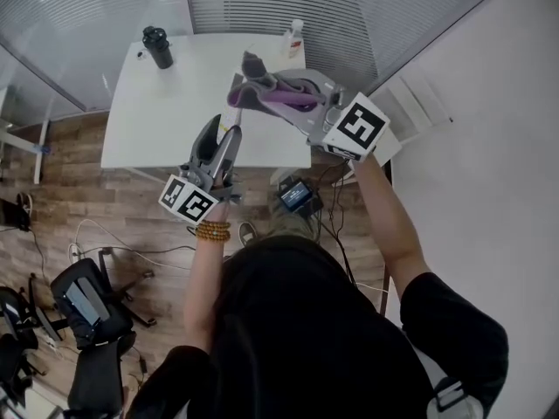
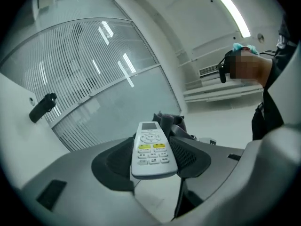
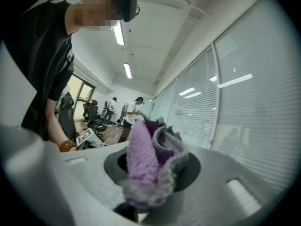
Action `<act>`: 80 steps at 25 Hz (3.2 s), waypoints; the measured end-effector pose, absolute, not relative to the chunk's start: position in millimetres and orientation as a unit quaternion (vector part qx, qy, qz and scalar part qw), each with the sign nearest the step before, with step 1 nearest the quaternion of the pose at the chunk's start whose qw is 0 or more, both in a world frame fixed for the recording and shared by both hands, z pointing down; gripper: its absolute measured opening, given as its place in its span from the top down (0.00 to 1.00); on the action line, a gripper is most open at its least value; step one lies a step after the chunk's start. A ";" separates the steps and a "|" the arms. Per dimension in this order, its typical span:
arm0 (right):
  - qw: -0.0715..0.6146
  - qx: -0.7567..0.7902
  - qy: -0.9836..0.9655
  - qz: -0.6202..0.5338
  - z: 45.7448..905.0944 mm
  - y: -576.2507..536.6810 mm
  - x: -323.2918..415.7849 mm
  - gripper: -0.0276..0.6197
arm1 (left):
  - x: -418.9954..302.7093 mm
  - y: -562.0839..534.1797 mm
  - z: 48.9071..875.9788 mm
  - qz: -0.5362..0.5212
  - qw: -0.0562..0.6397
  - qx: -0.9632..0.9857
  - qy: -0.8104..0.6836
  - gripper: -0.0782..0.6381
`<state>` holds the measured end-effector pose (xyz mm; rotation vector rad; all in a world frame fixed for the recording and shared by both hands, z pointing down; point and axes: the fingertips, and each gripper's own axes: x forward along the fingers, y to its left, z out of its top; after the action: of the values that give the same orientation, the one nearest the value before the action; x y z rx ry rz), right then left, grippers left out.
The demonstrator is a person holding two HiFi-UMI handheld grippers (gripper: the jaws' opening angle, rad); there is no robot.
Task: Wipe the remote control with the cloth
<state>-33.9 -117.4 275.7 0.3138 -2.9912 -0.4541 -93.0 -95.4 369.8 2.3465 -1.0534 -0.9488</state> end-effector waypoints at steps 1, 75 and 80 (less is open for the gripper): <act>0.034 0.131 -0.979 -0.155 265.4 -126.9 -29.8 0.85 | -93.4 -96.1 367.3 -0.346 0.202 0.838 -0.371 0.54; -0.008 0.172 -0.973 -0.151 252.2 -101.1 -0.4 0.85 | -64.9 -112.2 377.0 -0.154 0.146 0.887 -0.410 0.54; 0.140 0.292 -0.924 -0.203 276.4 -142.7 -6.1 0.85 | -37.1 -107.8 388.3 0.061 -0.055 0.872 -0.483 0.54</act>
<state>-6.1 -142.7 276.4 0.8443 -2.6701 -0.5862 -37.1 -107.8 388.3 2.8384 -1.5723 0.1974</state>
